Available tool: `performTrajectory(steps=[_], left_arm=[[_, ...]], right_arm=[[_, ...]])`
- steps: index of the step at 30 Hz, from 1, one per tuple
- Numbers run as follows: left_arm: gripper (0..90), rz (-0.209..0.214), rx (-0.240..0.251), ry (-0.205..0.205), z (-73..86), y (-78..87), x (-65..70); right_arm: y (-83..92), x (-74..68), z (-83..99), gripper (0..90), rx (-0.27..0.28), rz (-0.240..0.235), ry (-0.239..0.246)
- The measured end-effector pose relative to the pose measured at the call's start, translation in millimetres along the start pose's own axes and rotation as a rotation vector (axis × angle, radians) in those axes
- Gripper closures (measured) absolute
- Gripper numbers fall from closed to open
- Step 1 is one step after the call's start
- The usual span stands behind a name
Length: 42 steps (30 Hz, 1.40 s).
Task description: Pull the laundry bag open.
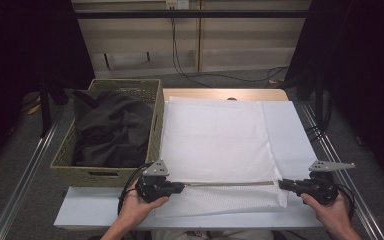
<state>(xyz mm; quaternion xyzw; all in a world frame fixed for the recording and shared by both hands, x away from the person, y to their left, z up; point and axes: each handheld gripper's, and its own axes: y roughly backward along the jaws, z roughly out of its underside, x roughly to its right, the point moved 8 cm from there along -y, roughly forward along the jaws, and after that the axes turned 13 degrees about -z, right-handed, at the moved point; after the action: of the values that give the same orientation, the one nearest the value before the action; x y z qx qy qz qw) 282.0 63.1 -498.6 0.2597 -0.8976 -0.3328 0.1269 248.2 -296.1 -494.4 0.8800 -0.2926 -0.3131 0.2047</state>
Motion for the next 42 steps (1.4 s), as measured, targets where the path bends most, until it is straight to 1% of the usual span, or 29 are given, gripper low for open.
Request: performTrajectory(steps=[1,3,5,7,8,10,11,12,13,14,15,16,17,19,20,25,27,28,30,31,33,34,35,36,37,40,41,42], left_arm=[[86.6,-0.008,-0.001,-0.007,0.1,0.4,-0.7],[86.6,-0.003,-0.003,-0.006,0.6,0.1,-0.6],[86.6,-0.010,-0.010,-0.010,1.3,0.0,-1.0],[86.7,-0.010,-0.009,-0.007,1.9,0.9,-1.5],[86.6,-0.009,-0.002,0.003,1.5,0.8,-2.1],[86.6,-0.010,-0.011,-0.001,1.6,0.9,-2.4],[86.6,-0.011,-0.014,-0.006,1.6,1.1,-2.3],[86.6,-0.009,-0.010,-0.011,1.3,1.7,-2.9],[86.7,-0.007,-0.008,-0.007,1.3,2.5,-3.3],[86.6,-0.009,-0.008,-0.006,1.4,3.3,-3.7],[86.6,-0.006,-0.005,-0.002,1.8,4.1,-3.8],[86.6,-0.014,-0.008,-0.002,2.9,4.7,-4.3],[86.6,-0.016,-0.013,-0.004,4.5,5.2,-5.0],[86.6,-0.023,-0.021,-0.004,8.2,6.1,-7.3],[86.6,-0.019,-0.012,0.009,8.9,6.4,-7.8],[86.6,-0.034,-0.010,0.017,11.8,12.0,-12.7],[86.6,-0.034,-0.005,0.031,12.6,13.3,-13.9],[86.6,-0.034,0.000,0.031,12.4,13.5,-14.2],[86.6,-0.043,-0.007,0.025,12.6,15.0,-15.4],[86.5,-0.036,0.002,0.030,12.4,14.5,-14.8],[86.6,-0.035,-0.001,0.029,12.9,14.8,-14.6],[86.5,-0.038,-0.007,0.026,13.8,15.7,-15.3],[86.5,-0.036,-0.005,0.030,14.0,16.1,-15.2],[86.5,-0.044,-0.008,0.028,14.6,16.7,-16.0],[86.5,-0.038,-0.001,0.031,14.4,16.5,-15.8],[86.6,-0.037,-0.009,0.031,16.4,16.1,-15.6],[86.6,-0.046,-0.016,0.030,17.3,16.7,-16.8],[86.6,-0.042,-0.011,0.038,17.7,16.8,-17.0]], right_arm=[[0.2,-0.4,-0.1,86.5,-0.001,-0.001,-0.003],[0.4,-0.5,-0.1,86.4,0.000,-0.002,-0.002],[-0.1,0.0,0.0,86.5,-0.001,0.000,0.002],[-0.2,0.1,0.6,86.4,-0.003,-0.001,0.000],[-0.2,0.1,0.7,86.4,-0.004,-0.002,0.000],[-0.8,1.1,0.4,86.5,-0.006,-0.003,0.010],[-0.9,1.1,0.1,86.5,-0.007,0.000,0.000],[-1.2,1.5,0.1,86.5,-0.009,0.001,0.000],[-1.8,2.3,-0.2,86.5,-0.009,0.001,0.006],[-2.0,2.0,-0.3,86.5,-0.010,0.001,0.002],[-2.5,2.3,-0.5,86.5,-0.011,-0.002,0.013],[-2.7,2.0,-0.4,86.5,-0.011,0.000,0.009],[-2.5,2.4,-0.3,86.5,-0.012,-0.001,0.014],[-1.9,2.4,0.2,86.5,-0.013,0.001,0.008],[-1.8,2.1,0.5,86.4,-0.013,0.001,0.002],[-1.7,1.5,0.8,86.4,-0.016,0.001,0.001],[-1.9,1.3,1.0,86.4,-0.014,0.000,-0.004],[-2.1,1.9,1.0,86.4,-0.015,0.003,0.002],[-2.1,2.2,1.0,86.4,-0.015,0.001,0.001],[-2.1,1.9,1.0,86.4,-0.016,0.001,0.000],[-1.8,1.2,1.0,86.4,-0.016,-0.001,-0.005],[-1.8,1.5,1.0,86.4,-0.016,0.002,0.001],[-1.6,1.4,1.1,86.4,-0.016,0.000,0.000],[-1.6,1.1,1.0,86.4,-0.014,-0.003,0.000],[-1.4,1.0,1.2,86.4,-0.017,-0.003,0.003],[-1.5,1.5,1.3,86.4,-0.018,0.002,0.002],[-1.4,2.0,1.5,86.4,-0.019,0.003,-0.002],[-1.1,2.5,1.6,86.3,-0.019,0.005,-0.001]])
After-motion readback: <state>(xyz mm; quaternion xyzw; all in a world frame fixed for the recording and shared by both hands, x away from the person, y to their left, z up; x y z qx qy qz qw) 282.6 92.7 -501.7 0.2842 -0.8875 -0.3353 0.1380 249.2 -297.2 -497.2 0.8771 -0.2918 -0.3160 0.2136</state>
